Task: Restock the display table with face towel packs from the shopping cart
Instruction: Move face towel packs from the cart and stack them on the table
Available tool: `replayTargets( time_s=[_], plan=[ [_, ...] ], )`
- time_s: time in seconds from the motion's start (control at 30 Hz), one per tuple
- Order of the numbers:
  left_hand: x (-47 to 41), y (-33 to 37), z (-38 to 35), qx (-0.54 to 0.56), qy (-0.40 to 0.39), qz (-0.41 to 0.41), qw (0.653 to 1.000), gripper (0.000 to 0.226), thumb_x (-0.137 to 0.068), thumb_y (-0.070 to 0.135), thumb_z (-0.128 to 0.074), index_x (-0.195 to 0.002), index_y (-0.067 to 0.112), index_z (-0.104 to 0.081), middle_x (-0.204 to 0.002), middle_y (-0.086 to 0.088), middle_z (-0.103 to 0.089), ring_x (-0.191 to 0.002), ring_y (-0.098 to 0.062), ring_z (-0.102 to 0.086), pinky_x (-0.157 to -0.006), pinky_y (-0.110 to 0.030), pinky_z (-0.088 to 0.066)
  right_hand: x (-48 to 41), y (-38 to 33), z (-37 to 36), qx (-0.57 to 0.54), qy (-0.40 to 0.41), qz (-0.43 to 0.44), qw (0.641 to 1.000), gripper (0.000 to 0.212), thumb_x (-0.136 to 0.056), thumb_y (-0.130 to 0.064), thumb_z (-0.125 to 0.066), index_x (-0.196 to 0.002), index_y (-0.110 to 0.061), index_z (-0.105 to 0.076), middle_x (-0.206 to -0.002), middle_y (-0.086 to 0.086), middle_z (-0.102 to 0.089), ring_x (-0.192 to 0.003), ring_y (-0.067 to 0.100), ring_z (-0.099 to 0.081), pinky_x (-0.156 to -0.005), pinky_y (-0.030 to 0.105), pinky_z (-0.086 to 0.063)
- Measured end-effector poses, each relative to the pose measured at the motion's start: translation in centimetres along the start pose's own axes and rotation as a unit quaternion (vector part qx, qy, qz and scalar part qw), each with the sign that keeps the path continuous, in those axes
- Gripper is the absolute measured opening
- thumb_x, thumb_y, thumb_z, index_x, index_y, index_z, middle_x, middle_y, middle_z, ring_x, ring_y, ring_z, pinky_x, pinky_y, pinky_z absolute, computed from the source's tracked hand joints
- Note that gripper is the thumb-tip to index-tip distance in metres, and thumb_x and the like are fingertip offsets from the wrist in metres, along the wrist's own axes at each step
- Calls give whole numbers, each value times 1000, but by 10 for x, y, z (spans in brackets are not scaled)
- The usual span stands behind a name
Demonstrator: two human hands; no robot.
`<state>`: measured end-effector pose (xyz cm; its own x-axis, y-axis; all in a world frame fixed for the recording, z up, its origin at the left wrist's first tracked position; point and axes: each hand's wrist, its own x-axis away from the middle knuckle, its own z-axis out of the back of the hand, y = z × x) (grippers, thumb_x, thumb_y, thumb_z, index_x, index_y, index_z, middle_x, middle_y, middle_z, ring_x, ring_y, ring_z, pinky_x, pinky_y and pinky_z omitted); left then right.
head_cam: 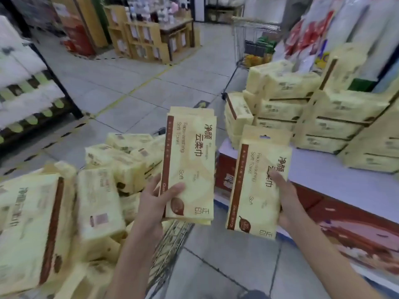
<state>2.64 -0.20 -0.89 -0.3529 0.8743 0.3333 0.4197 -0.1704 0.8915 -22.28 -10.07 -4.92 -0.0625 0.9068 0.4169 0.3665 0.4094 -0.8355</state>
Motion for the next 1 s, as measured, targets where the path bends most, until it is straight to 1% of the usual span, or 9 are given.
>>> replayTargets(
  time_s=[0.03, 0.17, 0.3, 0.37, 0.47, 0.6, 0.77, 0.9, 1.0],
  plan=[
    [0, -10, -11, -8, -19, 10, 1000, 76, -50, 6, -85, -121, 10, -58, -92, -5, -76, -74, -22, -73, -51, -31, -57, 9, 3, 20, -10, 22, -3, 1000, 73, -56, -42, -83, -120, -15, -61, -107, 13, -71, -92, 31, -70, -80, 55, -54],
    [5, -54, -60, -52, -89, 68, 992, 52, -56, 15, -75, -107, 16, -64, -96, -8, -75, -75, -22, -73, -52, -31, -56, 49, 19, 103, -54, 125, -9, 991, 115, -24, -55, -90, -127, -18, -55, -114, 12, -69, -102, 35, -66, -90, 61, -48],
    [22, -103, -120, -118, -169, 131, 970, 56, -57, 10, -84, -109, 11, -64, -102, -11, -74, -84, -26, -72, -62, -37, -60, 110, 33, 180, -136, 219, -12, 966, 86, -42, -44, -86, -119, -14, -61, -111, 16, -69, -101, 37, -65, -90, 58, -48],
    [39, -127, -156, -142, -207, 165, 954, 59, -57, 10, -83, -112, 11, -62, -101, -11, -74, -81, -26, -72, -61, -39, -60, 146, 44, 217, -187, 244, -7, 952, 58, -60, -38, -71, -112, -13, -65, -107, 16, -70, -99, 36, -65, -86, 52, -50],
    [76, -168, -210, -172, -260, 204, 928, 55, -60, 16, -74, -113, 13, -62, -96, -7, -75, -73, -22, -72, -55, -36, -59, 201, 58, 272, -246, 307, 11, 919, 41, -69, -35, -63, -104, -15, -66, -105, 15, -71, -99, 36, -64, -86, 52, -50],
    [132, -225, -269, -212, -316, 242, 893, 57, -62, 18, -72, -118, 12, -61, -99, -10, -74, -73, -22, -72, -54, -33, -58, 261, 78, 340, -304, 394, 15, 867, 54, -69, -37, -65, -117, -11, -63, -110, 18, -69, -103, 39, -63, -94, 60, -45],
    [183, -284, -315, -250, -355, 278, 857, 64, -60, 13, -75, -122, 9, -59, -100, -11, -74, -69, -23, -72, -49, -33, -57, 304, 85, 409, -348, 443, 28, 826, 59, -65, -36, -68, -118, -10, -62, -109, 18, -69, -101, 38, -64, -88, 55, -49],
    [207, -313, -341, -269, -362, 303, 839, 55, -69, 9, -72, -122, 7, -57, -98, -14, -74, -68, -26, -72, -50, -36, -58, 316, 69, 459, -351, 465, 49, 812, 88, -45, -47, -85, -122, -13, -60, -112, 16, -69, -103, 37, -64, -86, 54, -51],
    [216, -332, -364, -293, -349, 314, 833, 45, -74, 12, -68, -118, 8, -58, -90, -12, -75, -64, -27, -71, -50, -38, -56, 315, 47, 498, -362, 460, 73, 807, 67, -65, -43, -77, -124, -14, -60, -111, 13, -69, -103, 35, -65, -84, 49, -52]
  ],
)
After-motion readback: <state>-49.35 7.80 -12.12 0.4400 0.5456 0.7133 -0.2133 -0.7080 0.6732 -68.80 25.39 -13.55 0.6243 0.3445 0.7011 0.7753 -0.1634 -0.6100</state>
